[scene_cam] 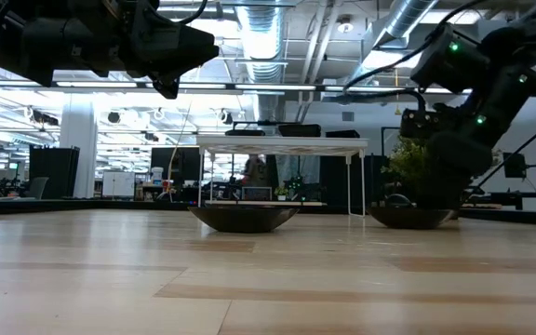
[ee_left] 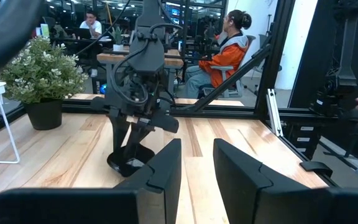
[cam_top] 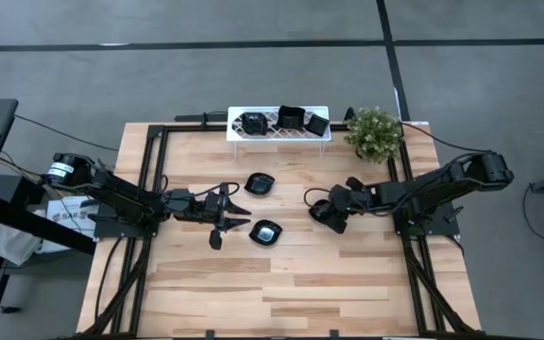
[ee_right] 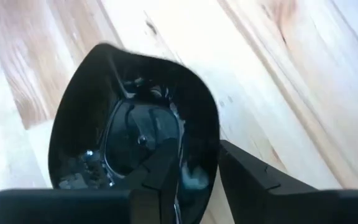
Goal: Pick & Place Mini shaped plates
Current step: Stack the black leaf-shaped plate on top of the black leaf-shaped plate on the shelf
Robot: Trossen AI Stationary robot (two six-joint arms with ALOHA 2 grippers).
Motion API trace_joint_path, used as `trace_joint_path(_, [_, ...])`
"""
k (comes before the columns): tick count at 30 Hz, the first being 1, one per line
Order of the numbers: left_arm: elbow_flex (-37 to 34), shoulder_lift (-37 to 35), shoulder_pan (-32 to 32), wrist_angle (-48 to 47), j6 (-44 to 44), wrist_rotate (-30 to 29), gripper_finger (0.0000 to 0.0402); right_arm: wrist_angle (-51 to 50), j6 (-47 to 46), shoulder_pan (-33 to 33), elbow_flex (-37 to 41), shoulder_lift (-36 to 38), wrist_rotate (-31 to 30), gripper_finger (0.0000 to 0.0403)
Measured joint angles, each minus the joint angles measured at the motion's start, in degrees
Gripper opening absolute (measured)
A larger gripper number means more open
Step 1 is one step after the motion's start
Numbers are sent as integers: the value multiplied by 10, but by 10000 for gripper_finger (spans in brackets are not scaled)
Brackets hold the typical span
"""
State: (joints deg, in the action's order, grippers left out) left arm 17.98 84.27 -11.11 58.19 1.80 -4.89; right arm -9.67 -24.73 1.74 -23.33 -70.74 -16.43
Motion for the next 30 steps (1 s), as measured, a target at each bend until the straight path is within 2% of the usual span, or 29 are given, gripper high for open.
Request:
trace_joint_path(10, [0, 0, 0, 0, 0, 0, 95, -11, 13, 1, -9, 0, 1, 70])
trace_joint_path(20, [0, 0, 0, 0, 0, 0, 95, -10, 27, 1, -9, 0, -1, 7])
trace_joint_path(30, [0, 0, 0, 0, 0, 0, 95, -11, 28, 0, -12, 0, -2, 3])
